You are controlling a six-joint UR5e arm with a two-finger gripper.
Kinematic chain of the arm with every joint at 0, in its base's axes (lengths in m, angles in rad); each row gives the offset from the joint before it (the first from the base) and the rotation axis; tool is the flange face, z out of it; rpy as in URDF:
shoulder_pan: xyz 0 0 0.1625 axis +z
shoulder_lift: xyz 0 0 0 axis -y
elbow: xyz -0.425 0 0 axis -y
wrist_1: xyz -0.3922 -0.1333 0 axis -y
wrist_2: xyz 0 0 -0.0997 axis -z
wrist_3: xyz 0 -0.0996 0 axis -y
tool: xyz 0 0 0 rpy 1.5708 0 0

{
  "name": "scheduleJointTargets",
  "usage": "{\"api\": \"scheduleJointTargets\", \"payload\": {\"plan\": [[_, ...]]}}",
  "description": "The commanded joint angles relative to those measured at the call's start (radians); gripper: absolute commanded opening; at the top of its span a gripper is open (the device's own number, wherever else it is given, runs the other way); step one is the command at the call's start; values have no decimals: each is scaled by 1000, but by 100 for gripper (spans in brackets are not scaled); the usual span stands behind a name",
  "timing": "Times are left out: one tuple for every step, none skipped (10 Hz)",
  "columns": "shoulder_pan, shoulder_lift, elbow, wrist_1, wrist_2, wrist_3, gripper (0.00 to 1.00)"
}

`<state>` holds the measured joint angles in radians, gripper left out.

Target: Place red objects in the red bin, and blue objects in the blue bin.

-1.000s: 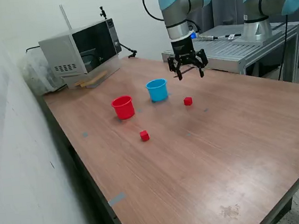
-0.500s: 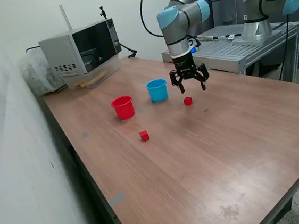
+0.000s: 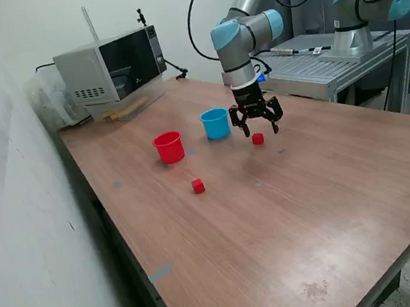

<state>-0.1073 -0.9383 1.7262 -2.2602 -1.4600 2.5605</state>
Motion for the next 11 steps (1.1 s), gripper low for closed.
{"api": "scheduleJointTargets", "payload": {"plan": [[-6,15,-8,-1,4,-3,100],[-8,15,-8,-2,16,-5,100],[-8,15,-7,-1,44,-9,100],[-8,15,-5,-1,46,-10,100],[-8,15,-2,-1,47,-6,100],[-8,15,0,-1,47,-6,100],[-12,15,0,-1,47,-10,100],[-15,15,4,-1,47,-10,100],[-20,15,9,-1,46,-11,100],[-22,15,13,-4,44,-13,100],[-20,15,18,-24,38,-17,100]]}}
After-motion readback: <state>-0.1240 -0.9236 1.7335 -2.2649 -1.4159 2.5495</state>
